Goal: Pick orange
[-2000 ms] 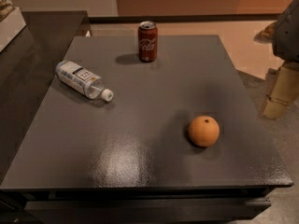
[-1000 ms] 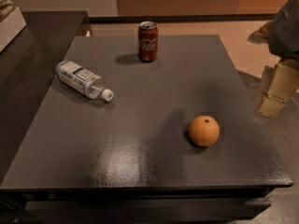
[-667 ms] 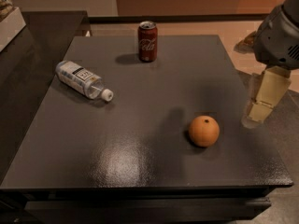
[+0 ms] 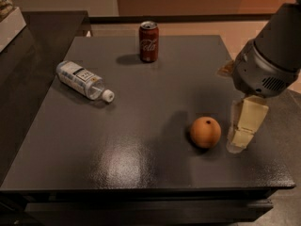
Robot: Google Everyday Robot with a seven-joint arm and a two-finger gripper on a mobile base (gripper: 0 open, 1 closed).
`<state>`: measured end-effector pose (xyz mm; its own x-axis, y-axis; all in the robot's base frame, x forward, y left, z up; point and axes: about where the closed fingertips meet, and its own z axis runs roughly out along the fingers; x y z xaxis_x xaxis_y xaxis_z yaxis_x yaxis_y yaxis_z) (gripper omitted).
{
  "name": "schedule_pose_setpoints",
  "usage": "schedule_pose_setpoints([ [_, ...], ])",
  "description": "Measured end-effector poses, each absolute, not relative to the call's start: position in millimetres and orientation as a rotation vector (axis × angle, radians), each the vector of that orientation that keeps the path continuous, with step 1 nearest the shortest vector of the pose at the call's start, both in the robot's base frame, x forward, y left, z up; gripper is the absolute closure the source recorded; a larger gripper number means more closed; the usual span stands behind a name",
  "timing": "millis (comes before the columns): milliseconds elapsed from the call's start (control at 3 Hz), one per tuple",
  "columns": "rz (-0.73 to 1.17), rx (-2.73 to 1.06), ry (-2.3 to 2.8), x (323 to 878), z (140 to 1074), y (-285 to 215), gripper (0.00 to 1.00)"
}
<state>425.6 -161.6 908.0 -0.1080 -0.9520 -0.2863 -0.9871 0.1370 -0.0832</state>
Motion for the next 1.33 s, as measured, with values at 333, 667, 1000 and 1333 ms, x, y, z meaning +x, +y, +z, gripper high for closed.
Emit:
schedule_pose_setpoints([
  [333, 0.208, -1.907, 2.141, 419, 892, -155, 0.00],
  [667, 0.243, -1.917, 2.131, 415, 882, -147, 0.00],
  [1000, 0.267, -1.922, 2.143, 415, 872, -142, 0.07],
  [1333, 0.289, -1.933, 2.152, 413, 863, -139, 0.25],
])
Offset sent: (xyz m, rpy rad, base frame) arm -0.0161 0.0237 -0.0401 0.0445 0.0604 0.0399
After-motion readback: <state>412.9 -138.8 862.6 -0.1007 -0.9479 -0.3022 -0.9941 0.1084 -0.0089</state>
